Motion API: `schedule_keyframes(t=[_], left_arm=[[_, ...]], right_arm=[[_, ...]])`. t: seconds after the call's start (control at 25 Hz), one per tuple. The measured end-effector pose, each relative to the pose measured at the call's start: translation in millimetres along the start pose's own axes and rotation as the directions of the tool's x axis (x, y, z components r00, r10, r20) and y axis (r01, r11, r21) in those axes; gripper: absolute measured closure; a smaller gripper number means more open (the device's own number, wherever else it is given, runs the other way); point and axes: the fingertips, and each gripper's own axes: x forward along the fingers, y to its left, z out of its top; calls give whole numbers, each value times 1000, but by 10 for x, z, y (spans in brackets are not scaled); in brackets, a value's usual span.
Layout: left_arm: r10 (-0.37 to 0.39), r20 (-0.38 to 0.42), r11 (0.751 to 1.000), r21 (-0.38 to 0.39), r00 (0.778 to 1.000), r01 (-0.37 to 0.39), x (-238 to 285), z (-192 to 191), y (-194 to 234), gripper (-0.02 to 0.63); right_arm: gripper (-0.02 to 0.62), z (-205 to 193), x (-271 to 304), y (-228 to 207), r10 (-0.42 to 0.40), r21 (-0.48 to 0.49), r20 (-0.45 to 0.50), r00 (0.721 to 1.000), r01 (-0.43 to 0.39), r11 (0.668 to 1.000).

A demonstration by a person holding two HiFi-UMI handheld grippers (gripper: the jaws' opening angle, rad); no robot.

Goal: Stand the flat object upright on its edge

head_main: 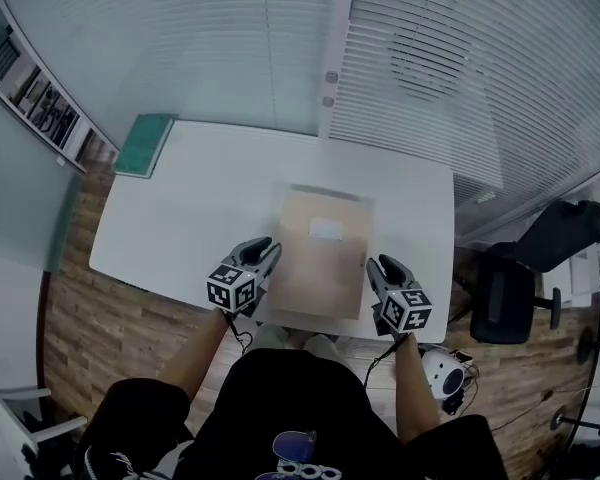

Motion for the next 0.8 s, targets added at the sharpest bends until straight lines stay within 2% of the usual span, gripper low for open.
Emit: schedule_keyframes(t=[0.08,0.16,0.48,0.8], left_arm=[[-21,-25,1000,-21,999,21,21,-76,18,432],[-39,-50,999,-33,998,37,58,-144,45,396],[-92,-145,989,-128,985,74,224,-400,188,333],[-122,-203,984,-150,972,92,386,-542,245,311]], right_arm=[[431,-57,29,1,24,24,-12,1000,-23,999],[407,-112,76,-15,39,39,-25,999,-38,999],[350,-344,249,-81,84,78,-114,990,-75,994],[325,-522,440,-113,124,126,-177,976,-102,987]])
